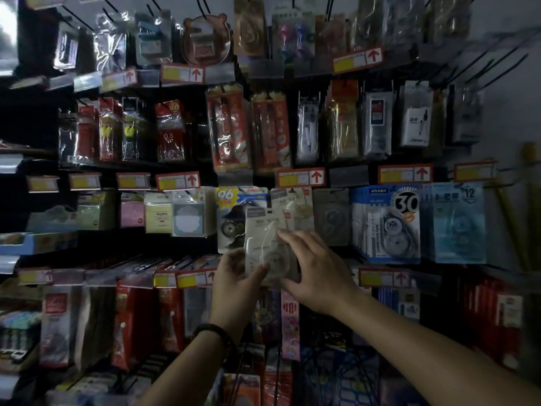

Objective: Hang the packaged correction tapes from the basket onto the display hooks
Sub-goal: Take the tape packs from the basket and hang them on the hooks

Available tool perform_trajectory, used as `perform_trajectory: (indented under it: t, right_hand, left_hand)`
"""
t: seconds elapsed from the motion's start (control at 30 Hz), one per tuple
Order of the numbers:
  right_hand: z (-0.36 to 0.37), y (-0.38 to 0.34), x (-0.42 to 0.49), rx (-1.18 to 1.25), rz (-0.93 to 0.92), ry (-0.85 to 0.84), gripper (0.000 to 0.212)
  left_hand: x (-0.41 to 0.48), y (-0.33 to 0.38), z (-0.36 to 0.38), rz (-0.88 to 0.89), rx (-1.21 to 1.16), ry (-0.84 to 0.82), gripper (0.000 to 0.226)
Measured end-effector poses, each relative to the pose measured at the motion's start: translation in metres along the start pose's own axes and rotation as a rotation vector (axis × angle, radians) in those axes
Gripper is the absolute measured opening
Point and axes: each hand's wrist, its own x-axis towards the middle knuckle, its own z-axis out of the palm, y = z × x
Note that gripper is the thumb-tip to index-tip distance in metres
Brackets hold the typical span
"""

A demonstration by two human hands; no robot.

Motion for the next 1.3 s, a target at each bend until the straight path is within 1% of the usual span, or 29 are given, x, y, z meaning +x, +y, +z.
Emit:
perform_trajectory:
  t: [0.1,0.2,0.3,0.4,0.5,0.67,0.8,0.93,1.03,1.17,1.3]
  right_hand:
    - [0.0,0.011,0.003,-0.103,0.009,-0.015,0.092]
    - [0.0,0.02,0.008,-0.172,0.043,-0.017,0.095]
    - [-0.001,0.026,0.015,-0.226,0.096,0.025,0.1]
    - [-0.003,0.025,0.027,-0.286,0.134,0.053,0.101]
    - [-0.005,0.025,0.038,-0.305,0.149,0.03,0.094]
    - [-0.009,0.024,0.04,-0.381,0.126,-0.017,0.084]
    - [-0.011,0.022,0.037,-0.376,0.116,-0.029,0.078]
    - [-0.005,0.024,0.047,-0.384,0.155,-0.099,0.079]
    - [0.003,0.025,0.051,-0.353,0.204,-0.158,0.074]
    - [-0.001,0.017,0.044,-0.293,0.226,-0.228,0.067]
    - [-0.013,0.0,0.011,-0.231,0.217,-0.213,0.059]
  left_hand:
    - [-0.001,0.0,-0.002,0.167,0.301,0.027,0.051]
    - [-0.008,0.003,-0.002,0.227,0.471,-0.042,0.055]
    - [-0.011,0.003,-0.006,0.274,0.596,-0.058,0.053]
    - [-0.011,0.003,-0.007,0.289,0.669,-0.073,0.054]
    - [-0.013,0.003,-0.008,0.314,0.724,-0.09,0.055]
    - [-0.016,-0.002,-0.012,0.328,0.758,-0.105,0.049]
    - [-0.018,-0.006,-0.015,0.323,0.799,-0.121,0.053]
    - [-0.018,-0.008,-0.017,0.32,0.83,-0.145,0.055]
    - [-0.023,-0.009,-0.019,0.311,0.855,-0.165,0.053]
    - [-0.033,-0.01,-0.027,0.321,0.929,-0.233,0.039]
    - [-0.058,-0.019,-0.047,0.292,1.008,-0.305,0.025]
